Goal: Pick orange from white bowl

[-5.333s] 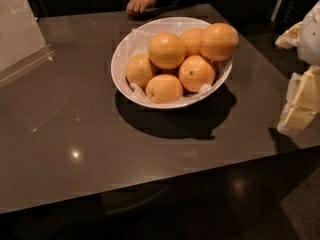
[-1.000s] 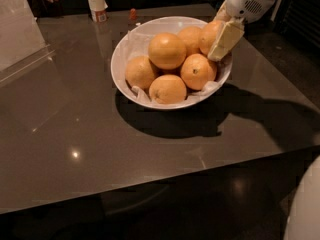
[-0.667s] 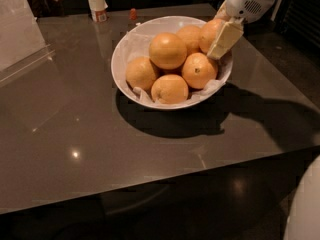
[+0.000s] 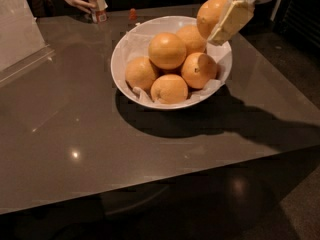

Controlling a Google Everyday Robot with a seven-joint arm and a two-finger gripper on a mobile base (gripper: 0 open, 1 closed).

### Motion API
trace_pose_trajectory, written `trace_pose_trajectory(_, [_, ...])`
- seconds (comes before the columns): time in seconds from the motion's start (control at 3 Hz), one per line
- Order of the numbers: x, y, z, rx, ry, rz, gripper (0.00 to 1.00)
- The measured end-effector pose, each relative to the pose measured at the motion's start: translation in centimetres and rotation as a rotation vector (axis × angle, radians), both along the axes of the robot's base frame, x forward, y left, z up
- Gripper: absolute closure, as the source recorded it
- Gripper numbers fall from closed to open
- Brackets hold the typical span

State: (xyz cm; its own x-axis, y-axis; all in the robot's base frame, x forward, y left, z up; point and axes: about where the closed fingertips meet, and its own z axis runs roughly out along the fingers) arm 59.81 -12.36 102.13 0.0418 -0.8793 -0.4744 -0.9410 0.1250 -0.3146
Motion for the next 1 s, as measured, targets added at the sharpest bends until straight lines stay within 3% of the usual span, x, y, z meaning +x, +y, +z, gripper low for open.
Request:
trace_pose_trajectory(0.33, [-4.7, -0.4, 2.9, 0.066, -0.041, 0.01, 1.0])
trace_pose_trajectory(0.67, [-9.6, -2.7, 2.1, 0.155, -0.015, -0.02, 1.0])
trace_pose_trajectory(1.0, [-10.8, -3.3, 1.8, 0.172, -0.007, -0.047, 1.0])
